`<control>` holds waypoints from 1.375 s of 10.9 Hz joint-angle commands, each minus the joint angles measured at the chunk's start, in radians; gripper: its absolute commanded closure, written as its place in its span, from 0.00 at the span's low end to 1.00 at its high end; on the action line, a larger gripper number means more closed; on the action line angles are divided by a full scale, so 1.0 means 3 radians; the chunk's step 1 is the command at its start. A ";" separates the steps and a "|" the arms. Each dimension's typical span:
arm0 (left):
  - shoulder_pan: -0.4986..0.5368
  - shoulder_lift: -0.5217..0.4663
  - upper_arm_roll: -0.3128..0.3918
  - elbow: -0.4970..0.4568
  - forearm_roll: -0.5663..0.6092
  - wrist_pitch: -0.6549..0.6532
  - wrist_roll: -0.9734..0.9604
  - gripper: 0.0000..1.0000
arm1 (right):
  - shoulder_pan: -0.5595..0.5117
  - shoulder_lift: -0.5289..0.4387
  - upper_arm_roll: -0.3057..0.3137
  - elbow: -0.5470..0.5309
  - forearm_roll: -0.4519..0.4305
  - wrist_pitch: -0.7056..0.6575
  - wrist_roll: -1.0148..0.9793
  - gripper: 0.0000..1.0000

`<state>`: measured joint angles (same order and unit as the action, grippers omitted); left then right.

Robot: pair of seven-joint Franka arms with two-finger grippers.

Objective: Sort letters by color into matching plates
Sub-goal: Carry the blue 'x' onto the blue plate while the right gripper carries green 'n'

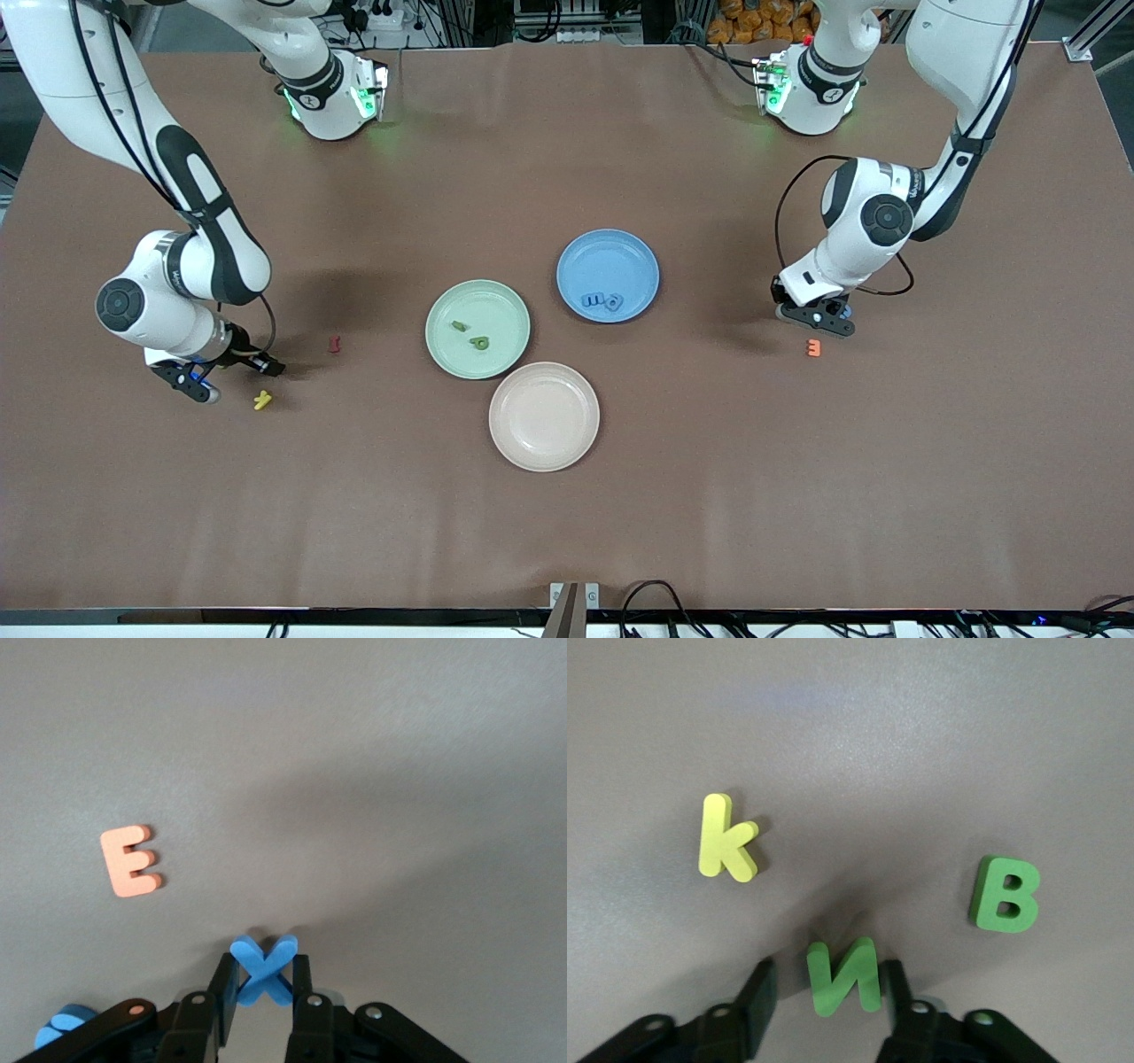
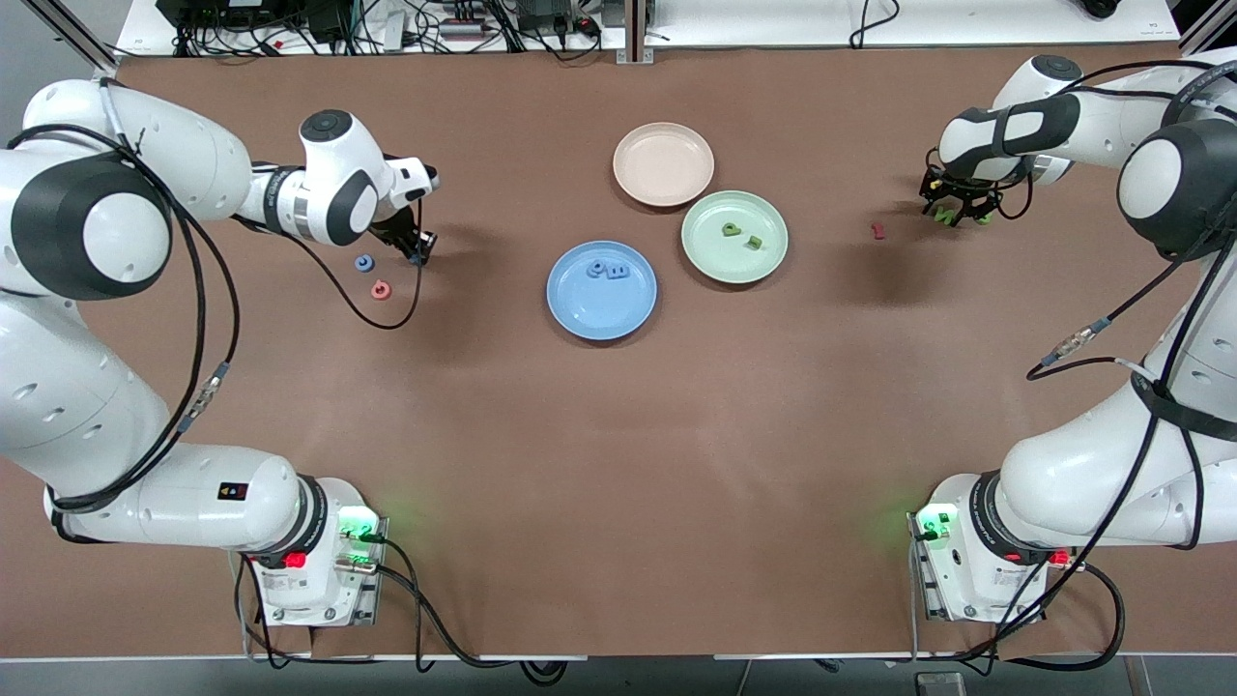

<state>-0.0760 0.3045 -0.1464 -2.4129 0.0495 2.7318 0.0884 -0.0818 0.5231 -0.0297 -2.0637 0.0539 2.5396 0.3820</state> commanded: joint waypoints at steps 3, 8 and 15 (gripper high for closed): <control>-0.0319 -0.0120 0.0012 0.0143 -0.0456 -0.0275 -0.0023 1.00 | -0.0070 -0.0056 0.0053 -0.0111 -0.0026 0.0028 -0.0046 0.58; -0.0524 -0.0130 0.0007 0.0352 -0.0467 -0.0541 -0.0407 1.00 | -0.0075 -0.0071 0.0053 -0.0111 -0.0026 0.0023 -0.0046 0.66; -0.0636 -0.0054 -0.0391 0.0664 -0.0462 -0.0782 -0.1281 1.00 | -0.0065 -0.0184 0.0058 -0.0090 -0.0026 -0.0038 -0.0137 0.76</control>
<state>-0.2646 0.2839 -0.2347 -2.2342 -0.0646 2.5190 -0.2401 -0.0830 0.5150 -0.0282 -2.0660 0.0539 2.5387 0.3786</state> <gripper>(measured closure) 0.718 0.670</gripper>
